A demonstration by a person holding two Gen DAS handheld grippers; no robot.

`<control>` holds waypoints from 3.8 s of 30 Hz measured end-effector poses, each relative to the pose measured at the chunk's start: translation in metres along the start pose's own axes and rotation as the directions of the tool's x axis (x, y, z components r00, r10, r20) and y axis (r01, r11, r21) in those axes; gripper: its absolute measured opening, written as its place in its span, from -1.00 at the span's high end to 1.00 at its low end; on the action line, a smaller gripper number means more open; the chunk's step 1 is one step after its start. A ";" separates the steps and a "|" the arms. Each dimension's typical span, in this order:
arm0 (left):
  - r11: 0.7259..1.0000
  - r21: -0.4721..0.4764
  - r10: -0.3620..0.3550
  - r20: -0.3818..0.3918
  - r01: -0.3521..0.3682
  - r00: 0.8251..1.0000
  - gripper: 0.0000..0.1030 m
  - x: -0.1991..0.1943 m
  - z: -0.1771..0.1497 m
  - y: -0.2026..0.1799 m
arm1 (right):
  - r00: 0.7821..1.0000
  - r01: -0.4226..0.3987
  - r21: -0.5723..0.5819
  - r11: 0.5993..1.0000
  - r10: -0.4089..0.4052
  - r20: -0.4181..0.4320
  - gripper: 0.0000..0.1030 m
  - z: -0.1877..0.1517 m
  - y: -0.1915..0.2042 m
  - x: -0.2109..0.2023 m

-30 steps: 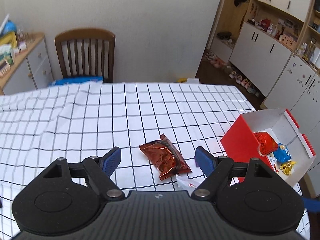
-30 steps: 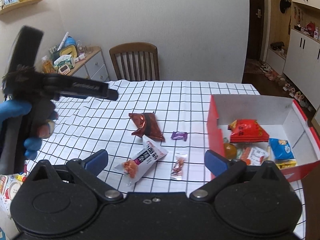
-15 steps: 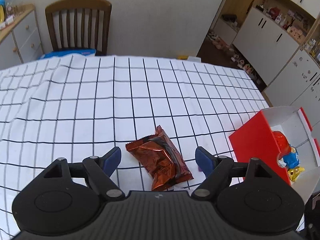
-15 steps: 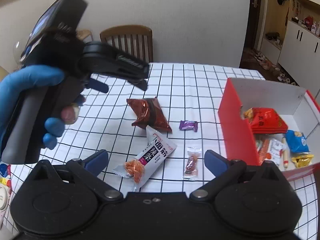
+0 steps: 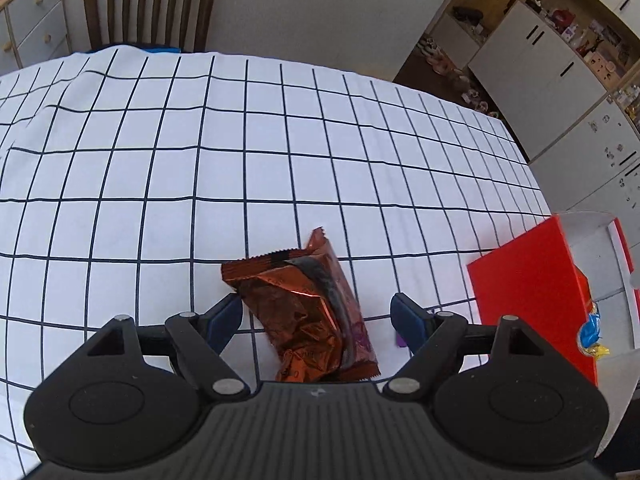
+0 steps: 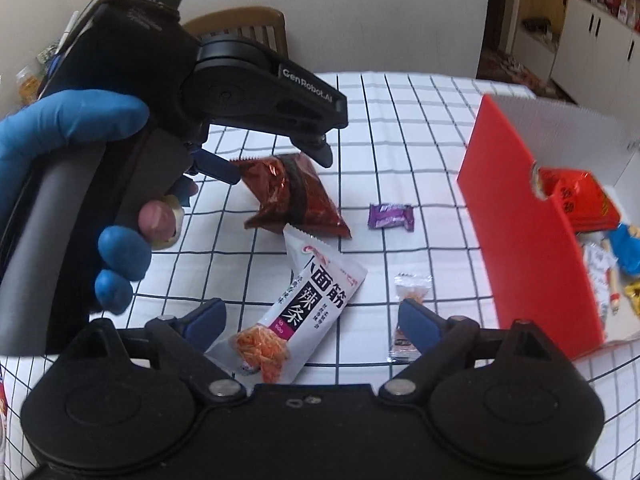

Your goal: Organize snacks

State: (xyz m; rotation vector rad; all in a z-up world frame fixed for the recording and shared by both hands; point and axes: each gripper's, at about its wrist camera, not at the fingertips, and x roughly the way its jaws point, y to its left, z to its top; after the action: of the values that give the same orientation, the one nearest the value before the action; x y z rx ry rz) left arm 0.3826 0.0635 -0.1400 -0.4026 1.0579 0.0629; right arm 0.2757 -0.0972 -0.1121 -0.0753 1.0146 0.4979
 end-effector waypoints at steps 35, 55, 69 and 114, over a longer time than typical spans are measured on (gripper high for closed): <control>0.999 -0.003 -0.037 0.019 0.037 0.999 0.20 -0.009 -0.019 0.015 | 0.996 -0.086 0.066 0.994 0.088 -0.030 0.48 -0.012 -0.009 0.009; 1.000 -0.004 -0.028 0.071 0.028 0.997 0.21 -0.078 -0.058 0.011 | 0.998 -0.059 0.046 0.997 0.057 0.041 0.77 -0.037 -0.023 -0.055; 0.997 0.051 -0.061 0.104 0.055 0.993 0.21 -0.137 -0.088 -0.025 | 0.989 -0.068 0.089 0.994 0.055 0.140 0.78 -0.047 -0.055 -0.123; 0.973 0.223 -0.105 0.165 0.066 0.981 0.21 -0.141 -0.110 -0.279 | 0.939 -0.050 0.109 0.993 0.010 0.343 0.78 -0.030 -0.267 -0.208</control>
State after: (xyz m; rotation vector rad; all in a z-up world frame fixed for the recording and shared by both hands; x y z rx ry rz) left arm 0.2886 -0.2137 0.0155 -0.2395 0.8612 -0.0925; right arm 0.2788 -0.4179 -0.0005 0.1278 0.7017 0.4599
